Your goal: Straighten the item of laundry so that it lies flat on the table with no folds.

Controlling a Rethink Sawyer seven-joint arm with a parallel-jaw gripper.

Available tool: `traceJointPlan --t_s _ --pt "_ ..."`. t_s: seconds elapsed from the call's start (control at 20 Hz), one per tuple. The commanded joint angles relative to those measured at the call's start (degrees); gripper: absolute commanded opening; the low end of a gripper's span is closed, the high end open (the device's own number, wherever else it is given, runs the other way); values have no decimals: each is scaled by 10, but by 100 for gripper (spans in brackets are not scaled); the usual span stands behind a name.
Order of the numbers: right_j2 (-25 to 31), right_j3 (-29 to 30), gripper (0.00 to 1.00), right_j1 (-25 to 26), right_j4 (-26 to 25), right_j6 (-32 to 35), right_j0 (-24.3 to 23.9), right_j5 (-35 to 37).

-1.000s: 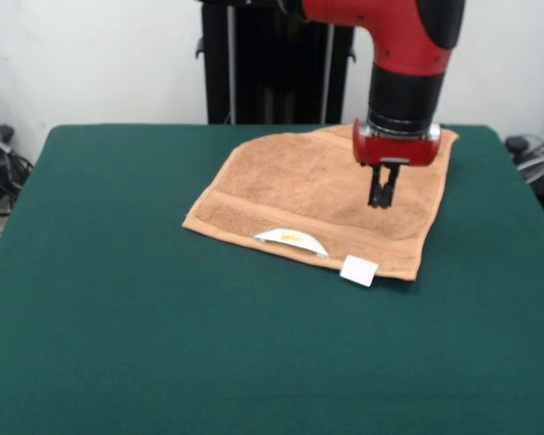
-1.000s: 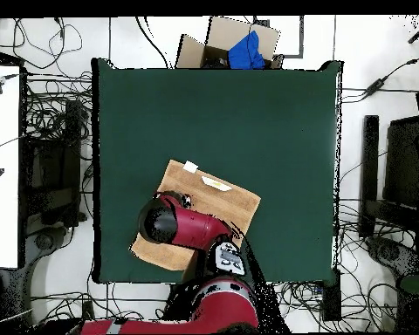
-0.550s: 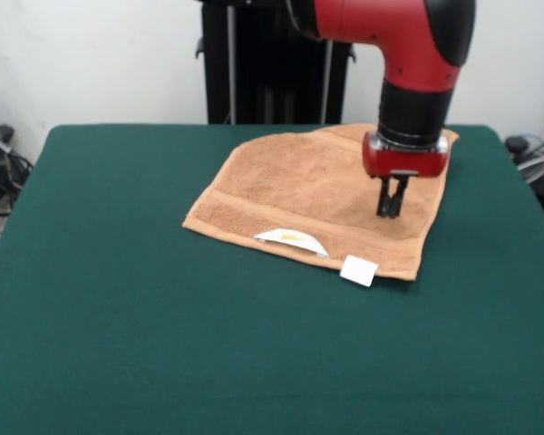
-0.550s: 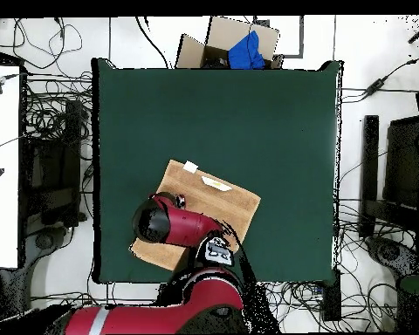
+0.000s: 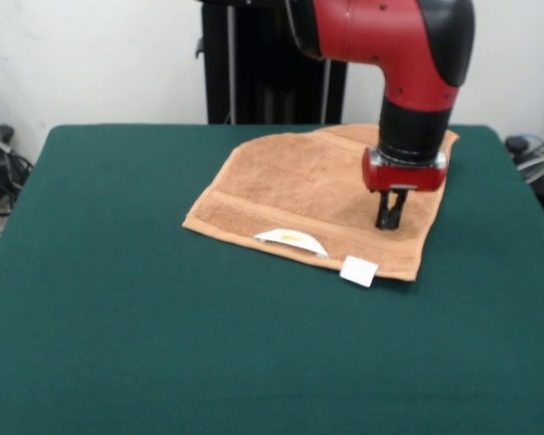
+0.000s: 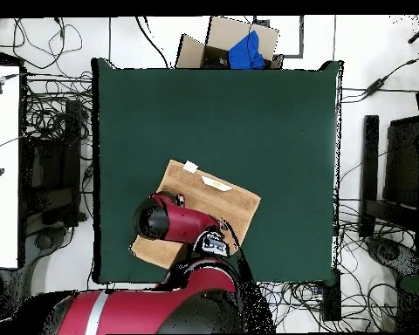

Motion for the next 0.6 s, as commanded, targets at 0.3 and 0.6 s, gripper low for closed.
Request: traceJointPlan --t_s 0.3,0.6 --pt "-29 -82 0 68 21 112 22 -54" --pt "-21 -99 0 86 31 126 24 -71"
